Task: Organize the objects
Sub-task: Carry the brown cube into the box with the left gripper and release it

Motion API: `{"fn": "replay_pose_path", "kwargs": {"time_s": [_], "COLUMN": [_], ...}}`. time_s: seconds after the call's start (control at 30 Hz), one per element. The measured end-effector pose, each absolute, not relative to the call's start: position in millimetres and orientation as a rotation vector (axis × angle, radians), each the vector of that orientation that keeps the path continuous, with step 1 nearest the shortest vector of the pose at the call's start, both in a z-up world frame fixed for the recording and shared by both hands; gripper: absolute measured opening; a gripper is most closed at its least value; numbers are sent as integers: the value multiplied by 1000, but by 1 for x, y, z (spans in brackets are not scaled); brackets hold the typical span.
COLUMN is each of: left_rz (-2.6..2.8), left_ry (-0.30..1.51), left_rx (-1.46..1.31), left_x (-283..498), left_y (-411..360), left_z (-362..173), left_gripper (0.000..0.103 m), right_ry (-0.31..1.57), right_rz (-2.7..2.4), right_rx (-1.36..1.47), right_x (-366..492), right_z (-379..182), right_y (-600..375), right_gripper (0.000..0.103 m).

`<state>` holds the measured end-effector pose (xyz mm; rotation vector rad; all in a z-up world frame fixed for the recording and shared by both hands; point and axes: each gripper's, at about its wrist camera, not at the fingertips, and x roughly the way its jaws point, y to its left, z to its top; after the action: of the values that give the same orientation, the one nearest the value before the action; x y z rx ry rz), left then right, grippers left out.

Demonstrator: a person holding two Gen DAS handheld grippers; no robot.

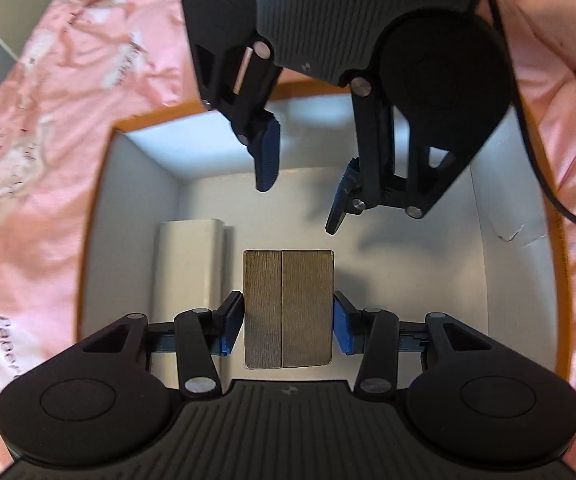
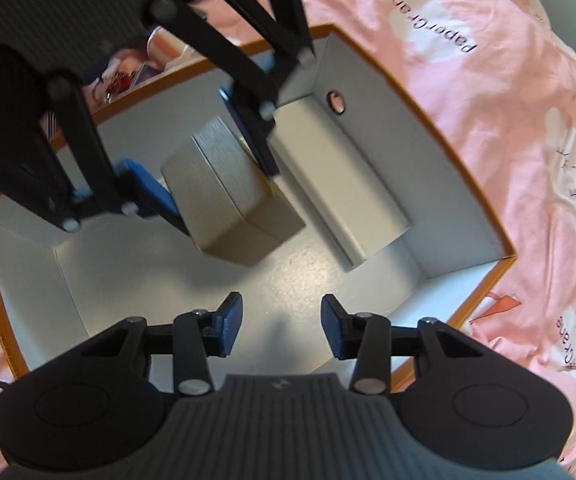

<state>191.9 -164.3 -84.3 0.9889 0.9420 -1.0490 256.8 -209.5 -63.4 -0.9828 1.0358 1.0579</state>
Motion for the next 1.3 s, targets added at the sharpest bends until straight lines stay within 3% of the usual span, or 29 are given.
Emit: {"fn": "replay_pose_path", "kwargs": {"time_s": [0.3,0.47,0.7,0.8,1.0,1.13,1.3], "left_rz": [-1140,-1123,-1094,-1059,-938,-859,-765], "left_ry": [994,951,937,930,905,870,859], "left_rx": [1042,1030,945,894,753,653,564], "left_x": [203,204,203,204,210,207,209], "left_y": [-169,-162,-126,-104,-59,-27,0], "left_z": [-122,-127,-96,-78,-48,-36,-35], "left_gripper": [53,63,66,66,66,66,65], "right_ry": [1048,1034,974,947,1018,1108,1204], "right_rz": [1139,1161,1212,1229,1207,1086,888], "right_rx": [-969,-969,-983,-1002,-1023,-955,-770], "right_x": [255,253,247,247,250,258,267], "right_z": [-77,-78,-71,-71,-85,-94,-90], "right_y": [-203,-198,-180,-166,-135,-131,-144], "right_gripper": [56,58,65,72,68,52,51]}}
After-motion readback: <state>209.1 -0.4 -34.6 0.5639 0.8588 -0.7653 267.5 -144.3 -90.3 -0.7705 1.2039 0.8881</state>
